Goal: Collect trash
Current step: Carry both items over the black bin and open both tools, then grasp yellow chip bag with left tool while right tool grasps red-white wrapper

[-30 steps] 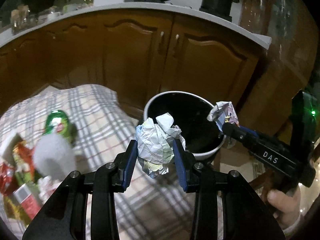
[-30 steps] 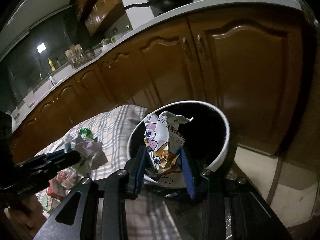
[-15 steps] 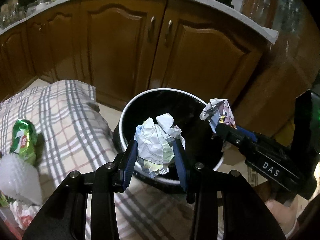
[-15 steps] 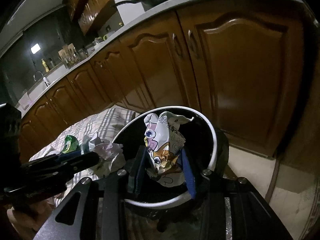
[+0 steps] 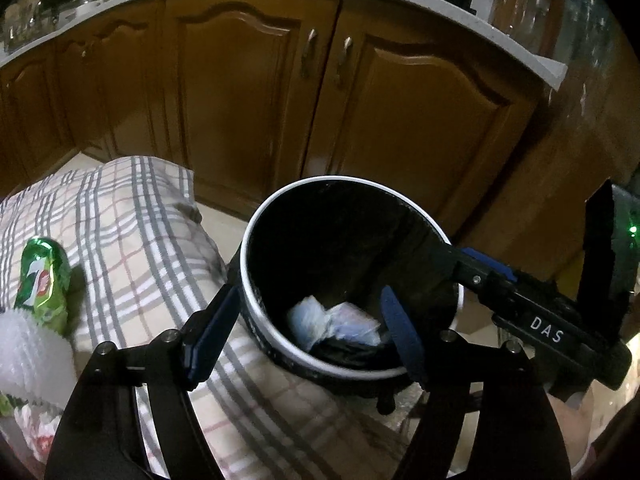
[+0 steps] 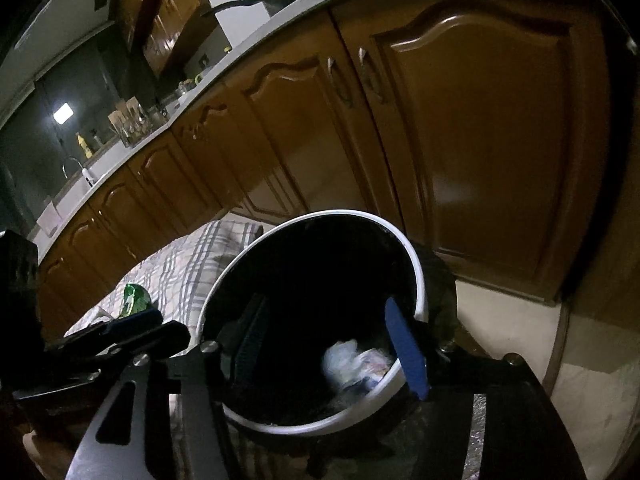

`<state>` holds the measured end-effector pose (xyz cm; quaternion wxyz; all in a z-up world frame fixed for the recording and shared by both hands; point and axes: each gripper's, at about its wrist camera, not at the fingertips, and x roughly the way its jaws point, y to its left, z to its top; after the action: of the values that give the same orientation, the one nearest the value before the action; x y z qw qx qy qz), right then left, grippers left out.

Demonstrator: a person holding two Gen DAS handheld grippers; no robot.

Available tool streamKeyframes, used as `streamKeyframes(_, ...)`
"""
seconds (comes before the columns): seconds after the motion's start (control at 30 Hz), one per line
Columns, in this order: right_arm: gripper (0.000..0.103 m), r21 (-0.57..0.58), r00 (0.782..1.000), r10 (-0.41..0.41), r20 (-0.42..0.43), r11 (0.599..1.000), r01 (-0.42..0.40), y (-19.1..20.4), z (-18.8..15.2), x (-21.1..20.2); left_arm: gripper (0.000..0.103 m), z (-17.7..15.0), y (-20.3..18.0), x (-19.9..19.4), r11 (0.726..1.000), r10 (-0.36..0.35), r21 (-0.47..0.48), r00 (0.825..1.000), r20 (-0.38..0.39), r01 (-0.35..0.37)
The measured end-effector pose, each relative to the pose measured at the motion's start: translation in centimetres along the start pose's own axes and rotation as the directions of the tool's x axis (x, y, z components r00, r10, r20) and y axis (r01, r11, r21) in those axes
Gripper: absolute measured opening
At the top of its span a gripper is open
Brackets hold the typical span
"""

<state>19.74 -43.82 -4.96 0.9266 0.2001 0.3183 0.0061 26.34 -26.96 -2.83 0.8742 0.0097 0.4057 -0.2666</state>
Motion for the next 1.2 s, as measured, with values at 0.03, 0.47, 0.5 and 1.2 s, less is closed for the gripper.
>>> streamKeyframes(0.03,0.065,0.003,1.000,0.005,0.003,1.000,-0.005,0.1,-0.2,-0.3,0.075,-0.2,0.1,-0.3,1.000,-0.003,-0.003,1.000,0.005,0.003)
streamKeyframes(0.47,0.085,-0.010,0.997,0.074,0.028,0.997,-0.074,3.9,-3.0,-2.9,0.075,-5.6,3.6,-7.1,0.997,0.023,-0.074,0.999,0.044,-0.020)
streamKeyframes(0.5,0.085,-0.016,0.996,0.082,0.024,0.997,-0.081,4.4,-3.3,-3.0,0.075,-6.1,4.0,-7.9,0.996,0.031,-0.080,0.998,0.050,-0.027)
streamKeyframes(1.2,0.085,-0.168,0.976,0.210,-0.057,0.962,-0.217,14.7,-8.6,-4.4,0.075,-14.4,13.4,-18.3,0.953,0.199,-0.254,0.974,0.106,-0.167)
